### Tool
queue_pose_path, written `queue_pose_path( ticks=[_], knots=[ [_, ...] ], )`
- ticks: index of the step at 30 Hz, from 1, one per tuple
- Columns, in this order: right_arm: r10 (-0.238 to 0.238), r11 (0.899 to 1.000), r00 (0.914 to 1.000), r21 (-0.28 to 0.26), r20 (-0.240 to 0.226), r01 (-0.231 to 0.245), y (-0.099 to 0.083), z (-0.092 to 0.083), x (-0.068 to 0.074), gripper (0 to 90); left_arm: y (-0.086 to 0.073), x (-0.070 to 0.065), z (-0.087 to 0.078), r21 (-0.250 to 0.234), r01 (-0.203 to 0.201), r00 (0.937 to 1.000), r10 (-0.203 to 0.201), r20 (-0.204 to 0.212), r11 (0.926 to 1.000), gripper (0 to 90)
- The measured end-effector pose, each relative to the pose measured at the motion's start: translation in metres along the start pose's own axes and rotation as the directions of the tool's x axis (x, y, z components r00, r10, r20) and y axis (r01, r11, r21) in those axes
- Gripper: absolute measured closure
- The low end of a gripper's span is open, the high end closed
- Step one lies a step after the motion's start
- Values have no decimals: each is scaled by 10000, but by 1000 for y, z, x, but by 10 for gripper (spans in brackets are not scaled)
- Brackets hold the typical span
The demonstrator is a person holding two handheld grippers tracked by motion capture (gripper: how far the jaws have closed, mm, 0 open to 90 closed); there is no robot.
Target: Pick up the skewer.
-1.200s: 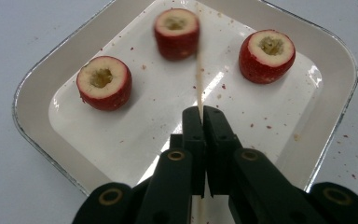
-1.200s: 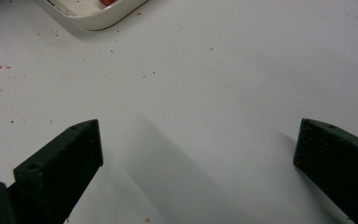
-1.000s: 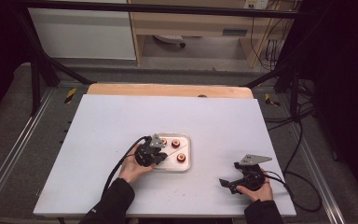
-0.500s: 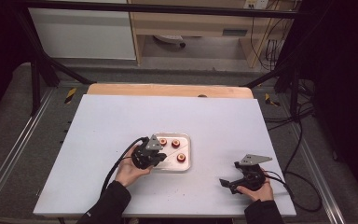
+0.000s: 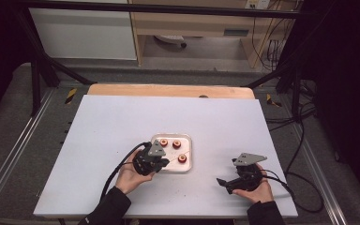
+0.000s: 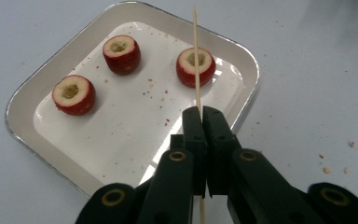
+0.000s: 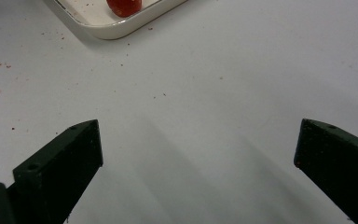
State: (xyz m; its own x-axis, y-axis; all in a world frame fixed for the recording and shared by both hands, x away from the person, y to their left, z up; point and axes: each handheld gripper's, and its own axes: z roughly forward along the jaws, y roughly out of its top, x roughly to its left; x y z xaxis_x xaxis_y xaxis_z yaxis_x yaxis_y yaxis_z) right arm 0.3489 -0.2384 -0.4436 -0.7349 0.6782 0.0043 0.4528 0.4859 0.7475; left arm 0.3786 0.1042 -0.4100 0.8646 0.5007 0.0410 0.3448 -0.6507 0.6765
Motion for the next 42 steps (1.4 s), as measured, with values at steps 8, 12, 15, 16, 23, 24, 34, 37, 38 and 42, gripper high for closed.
queue_pose_path(
  ticks=[8, 12, 15, 16, 23, 24, 34, 37, 38, 42],
  knots=[
    [-1101, 9938, 9933, 218, 344, 1094, 7, 2, 10, 31, 8, -13, 3, 254, -337, 9992, 332, 207, 9991, 887],
    [-1539, 9878, 9872, 321, 425, 1526, 9, 2, 14, 40, 13, -20, 6, 328, -541, 9981, 531, 316, 9980, 887],
    [-2131, 9764, 9753, 500, 578, 2103, 13, 3, 20, 54, 19, -27, 9, 378, -700, 9967, 683, 444, 9968, 887],
    [-2131, 9764, 9753, 500, 578, 2103, 13, 3, 20, 54, 19, -27, 9, 378, -700, 9967, 683, 444, 9968, 886],
    [-3318, 9417, 9405, 848, 728, 3256, 19, 6, 29, 93, 32, -41, 17, 438, -1031, 9930, 1002, 627, 9937, 886],
    [-3318, 9417, 9405, 848, 728, 3256, 19, 6, 29, 93, 34, -43, 18, 450, -1079, 9924, 1048, 652, 9931, 886],
    [-4747, 8780, 8773, 1076, 709, 4664, 26, 7, 39, 196, 46, -57, 32, 591, -1293, 9880, 1235, 933, 9898, 887],
    [-5265, 8476, 8475, 1181, 668, 5173, 27, 10, 40, 238, 49, -59, 35, 658, -1313, 9873, 1245, 988, 9892, 886],
    [-5395, 8394, 8395, 1190, 650, 5303, 27, 10, 41, 255, 51, -60, 36, 662, -1332, 9867, 1260, 1027, 9889, 887],
    [-5990, 7989, 7990, 1070, 527, 5918, 28, 12, 43, 307, 55, -62, 40, 764, -1402, 9862, 1323, 1000, 9872, 886]
  ],
)
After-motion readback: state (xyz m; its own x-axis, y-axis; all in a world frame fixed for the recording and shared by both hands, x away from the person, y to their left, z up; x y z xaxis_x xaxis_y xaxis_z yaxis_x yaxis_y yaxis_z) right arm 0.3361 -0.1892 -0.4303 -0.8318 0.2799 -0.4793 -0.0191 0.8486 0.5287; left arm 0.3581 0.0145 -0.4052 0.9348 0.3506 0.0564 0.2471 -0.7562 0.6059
